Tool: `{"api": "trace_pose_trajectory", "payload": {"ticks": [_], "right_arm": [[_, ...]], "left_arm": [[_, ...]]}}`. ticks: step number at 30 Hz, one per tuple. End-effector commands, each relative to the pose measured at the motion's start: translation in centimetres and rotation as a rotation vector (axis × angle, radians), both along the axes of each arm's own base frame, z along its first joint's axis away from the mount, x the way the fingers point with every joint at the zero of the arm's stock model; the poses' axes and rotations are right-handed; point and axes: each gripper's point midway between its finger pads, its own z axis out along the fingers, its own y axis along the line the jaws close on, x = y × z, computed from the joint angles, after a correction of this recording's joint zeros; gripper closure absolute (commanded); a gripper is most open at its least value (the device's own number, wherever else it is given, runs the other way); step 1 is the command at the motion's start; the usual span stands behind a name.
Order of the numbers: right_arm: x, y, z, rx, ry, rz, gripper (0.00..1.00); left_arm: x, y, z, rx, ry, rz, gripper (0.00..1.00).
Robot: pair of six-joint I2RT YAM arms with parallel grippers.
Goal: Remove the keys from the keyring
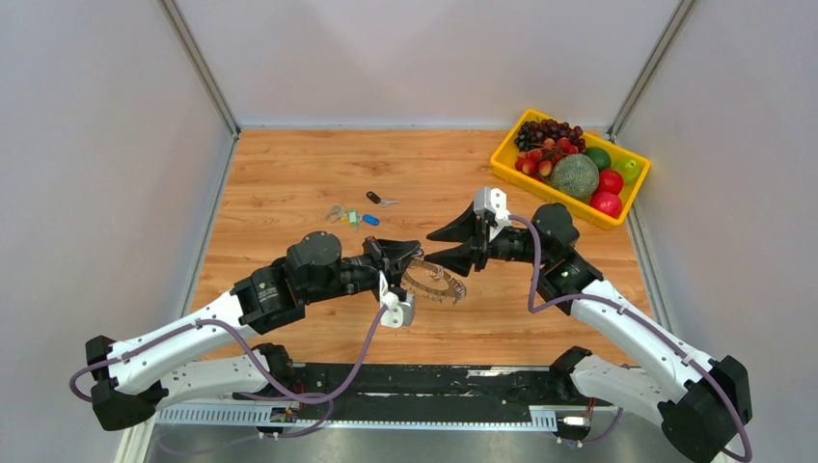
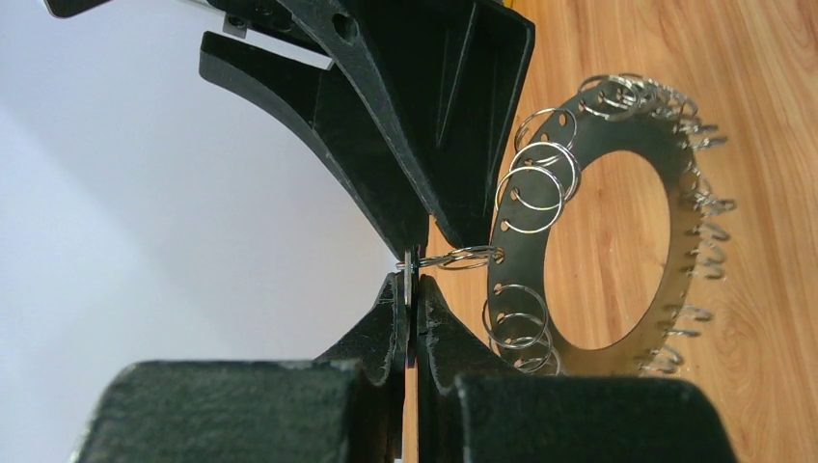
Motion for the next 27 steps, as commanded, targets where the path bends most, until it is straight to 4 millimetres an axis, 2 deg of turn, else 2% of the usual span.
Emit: {"api": "trace_pose_trajectory", "payload": {"ticks": [1, 9, 16, 23, 27], "right_arm": [[-0.9, 0.3, 1.6, 0.054, -0.025, 0.058, 0.52], [-1.6, 1.2, 0.9, 0.042, 0.004, 0.099, 0.52], [-1.6, 2.0, 0.3, 0.04, 0.034, 0.112, 0.53], [-2.1, 2.5, 0.2, 0.043, 0.058, 0.165, 0.64], [-2.4, 2.7, 0.1, 0.049, 0.077, 0.184, 0.71]], "left_arm": [[-0.6, -0.5, 2.7, -0.092, -0.039, -0.038, 1.0], [-0.5, -0.4, 2.7, -0.086, -0.061, -0.035, 1.0], [0.0, -0.2, 2.5, -0.071, -0.156, -0.027, 1.0], [0.0, 0.2, 3.0, -0.105, -0.255, -0.026, 1.0], [0.0, 0.5, 4.1, -0.16, -0.294, -0.012, 1.0]]}}
